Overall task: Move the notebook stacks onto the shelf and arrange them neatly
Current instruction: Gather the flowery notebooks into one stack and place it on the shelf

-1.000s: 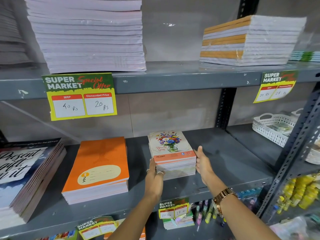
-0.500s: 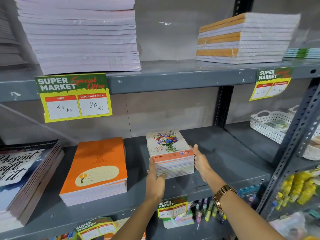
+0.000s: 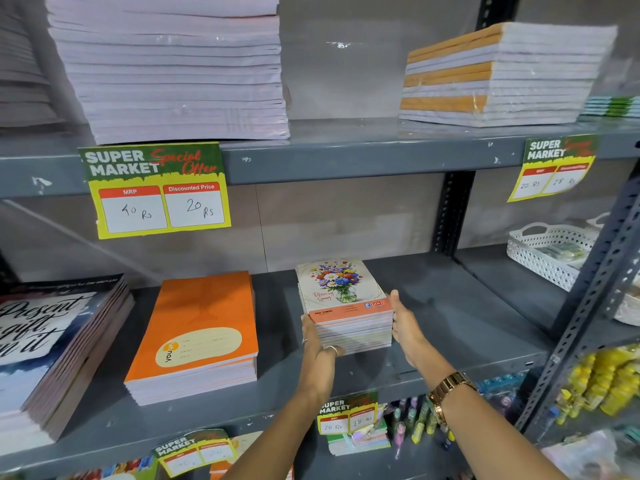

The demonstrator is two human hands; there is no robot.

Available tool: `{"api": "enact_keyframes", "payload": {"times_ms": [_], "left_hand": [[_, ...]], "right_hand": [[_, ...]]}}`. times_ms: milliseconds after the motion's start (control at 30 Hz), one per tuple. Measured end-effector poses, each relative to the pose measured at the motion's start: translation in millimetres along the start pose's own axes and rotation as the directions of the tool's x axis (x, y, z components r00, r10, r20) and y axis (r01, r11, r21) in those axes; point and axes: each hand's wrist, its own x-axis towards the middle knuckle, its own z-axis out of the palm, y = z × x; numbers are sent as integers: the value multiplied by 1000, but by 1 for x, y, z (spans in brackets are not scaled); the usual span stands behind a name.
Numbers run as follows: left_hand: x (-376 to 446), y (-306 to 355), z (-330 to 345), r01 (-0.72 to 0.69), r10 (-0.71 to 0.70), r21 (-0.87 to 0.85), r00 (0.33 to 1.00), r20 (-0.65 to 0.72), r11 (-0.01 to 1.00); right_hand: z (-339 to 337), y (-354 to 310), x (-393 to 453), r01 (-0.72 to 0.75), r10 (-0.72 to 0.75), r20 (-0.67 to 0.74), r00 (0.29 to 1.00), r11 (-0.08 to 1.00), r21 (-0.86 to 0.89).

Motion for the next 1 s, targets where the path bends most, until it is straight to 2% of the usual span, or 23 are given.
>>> {"api": "enact_keyframes", "payload": {"times_ms": [133,200,233,300,333,400,467,600,1000], "left_hand": [[3,-6,-1,-17,19,81,1000,-20,997],[4,-6,-4,-52,74,260,994,-79,964],[6,-6,-8,-81,132,379,985,-110,922],[14,-5,-16,-148,239,608,968,-71,780],[19,-4,-20,-176,259,697,966,-14,695],[27,-1,-24,-204,244,813,967,79,546],[31,1,-26,-211,214,863,969,122,459],[35,0,-28,-198,183,885,974,131,422],[36,-4,-29,-209,226,914,965,135,347]], "right_hand": [[0,3,1,18,-18,-16,1000,1000,-17],[-2,6,0,124,-147,-97,984,970,-208],[-4,7,-3,204,-263,-115,958,906,-370],[-7,5,-10,362,-475,9,880,659,-659],[-8,4,-11,407,-512,109,852,517,-753],[-9,5,-8,444,-491,270,828,282,-850],[-8,8,-3,452,-449,348,823,147,-880],[-7,11,2,455,-471,351,809,126,-881],[-11,15,5,473,-513,394,763,28,-880]]}}
